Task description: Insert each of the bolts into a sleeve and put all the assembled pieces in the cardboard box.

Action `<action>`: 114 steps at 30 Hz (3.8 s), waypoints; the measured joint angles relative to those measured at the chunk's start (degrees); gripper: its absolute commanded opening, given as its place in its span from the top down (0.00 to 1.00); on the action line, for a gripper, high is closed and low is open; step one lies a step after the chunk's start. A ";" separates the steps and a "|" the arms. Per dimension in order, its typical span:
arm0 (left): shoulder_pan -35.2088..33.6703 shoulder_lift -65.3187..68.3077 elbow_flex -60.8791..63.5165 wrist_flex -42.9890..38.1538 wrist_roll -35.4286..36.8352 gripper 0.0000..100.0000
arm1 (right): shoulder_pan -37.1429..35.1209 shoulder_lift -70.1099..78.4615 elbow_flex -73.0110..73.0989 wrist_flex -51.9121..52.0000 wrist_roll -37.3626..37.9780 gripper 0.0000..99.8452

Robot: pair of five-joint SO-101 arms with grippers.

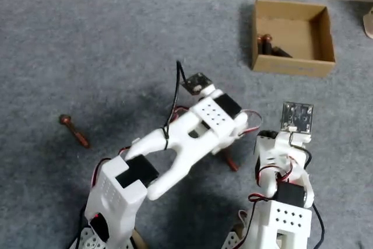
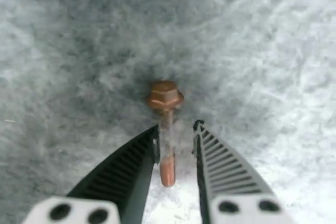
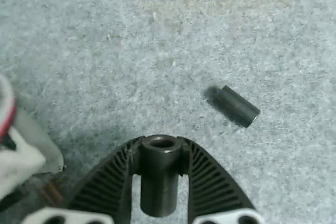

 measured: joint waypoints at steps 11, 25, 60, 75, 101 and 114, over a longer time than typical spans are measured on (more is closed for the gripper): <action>0.62 0.00 1.05 -0.53 0.00 0.80 | 0.00 0.00 0.00 0.00 0.00 0.99; -0.79 0.00 8.09 -9.14 0.00 0.80 | 0.00 0.00 0.00 0.00 0.00 0.99; -2.73 8.26 -2.20 3.60 -0.18 0.94 | 0.00 0.00 0.53 0.00 0.00 0.99; -13.36 9.67 -16.79 16.62 -0.62 0.94 | 0.00 0.00 0.53 0.00 -5.01 0.99; -21.10 9.67 -47.91 27.60 -62.15 1.00 | -10.11 0.00 2.02 2.20 -5.98 0.99; -20.92 9.67 -47.91 27.43 -62.51 1.00 | -21.71 0.00 7.65 -10.64 -5.98 0.99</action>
